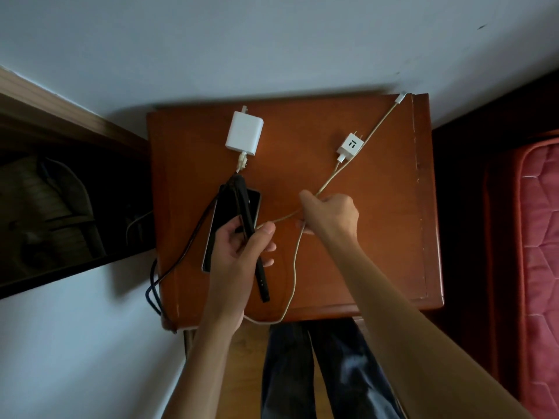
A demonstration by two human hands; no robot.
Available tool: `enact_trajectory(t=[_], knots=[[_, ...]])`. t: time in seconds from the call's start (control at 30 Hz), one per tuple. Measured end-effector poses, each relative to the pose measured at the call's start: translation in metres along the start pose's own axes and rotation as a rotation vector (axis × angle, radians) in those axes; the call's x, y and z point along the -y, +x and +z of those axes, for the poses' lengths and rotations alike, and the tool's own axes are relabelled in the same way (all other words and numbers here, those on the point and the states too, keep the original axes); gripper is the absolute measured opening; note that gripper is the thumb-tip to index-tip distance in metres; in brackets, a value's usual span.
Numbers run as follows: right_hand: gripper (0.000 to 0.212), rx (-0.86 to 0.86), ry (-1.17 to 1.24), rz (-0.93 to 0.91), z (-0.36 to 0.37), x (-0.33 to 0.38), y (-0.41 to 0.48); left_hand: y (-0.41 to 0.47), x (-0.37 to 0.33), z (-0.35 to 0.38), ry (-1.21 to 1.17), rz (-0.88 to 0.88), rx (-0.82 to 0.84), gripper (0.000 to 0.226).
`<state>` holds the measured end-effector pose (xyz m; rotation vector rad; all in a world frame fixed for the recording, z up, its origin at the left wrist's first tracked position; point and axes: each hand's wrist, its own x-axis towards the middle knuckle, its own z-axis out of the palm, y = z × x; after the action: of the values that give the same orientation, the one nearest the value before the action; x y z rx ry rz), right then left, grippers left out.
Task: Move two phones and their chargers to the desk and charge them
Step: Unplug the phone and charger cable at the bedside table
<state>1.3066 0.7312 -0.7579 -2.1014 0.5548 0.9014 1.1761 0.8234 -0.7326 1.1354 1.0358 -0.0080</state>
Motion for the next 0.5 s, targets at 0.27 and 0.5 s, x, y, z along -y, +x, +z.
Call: enact_trajectory(t=[0.27, 0.5], knots=[[0.021, 0.34, 0.659, 0.107, -0.049, 0.032, -0.063, -0.047, -0.063, 0.0, -0.091, -0.022, 0.003, 0.062], [0.019, 0.506, 0.59, -0.023, -0.105, 0.08, -0.146, -0.114, -0.137, 0.0, -0.337, -0.156, 0.299, 0.082]])
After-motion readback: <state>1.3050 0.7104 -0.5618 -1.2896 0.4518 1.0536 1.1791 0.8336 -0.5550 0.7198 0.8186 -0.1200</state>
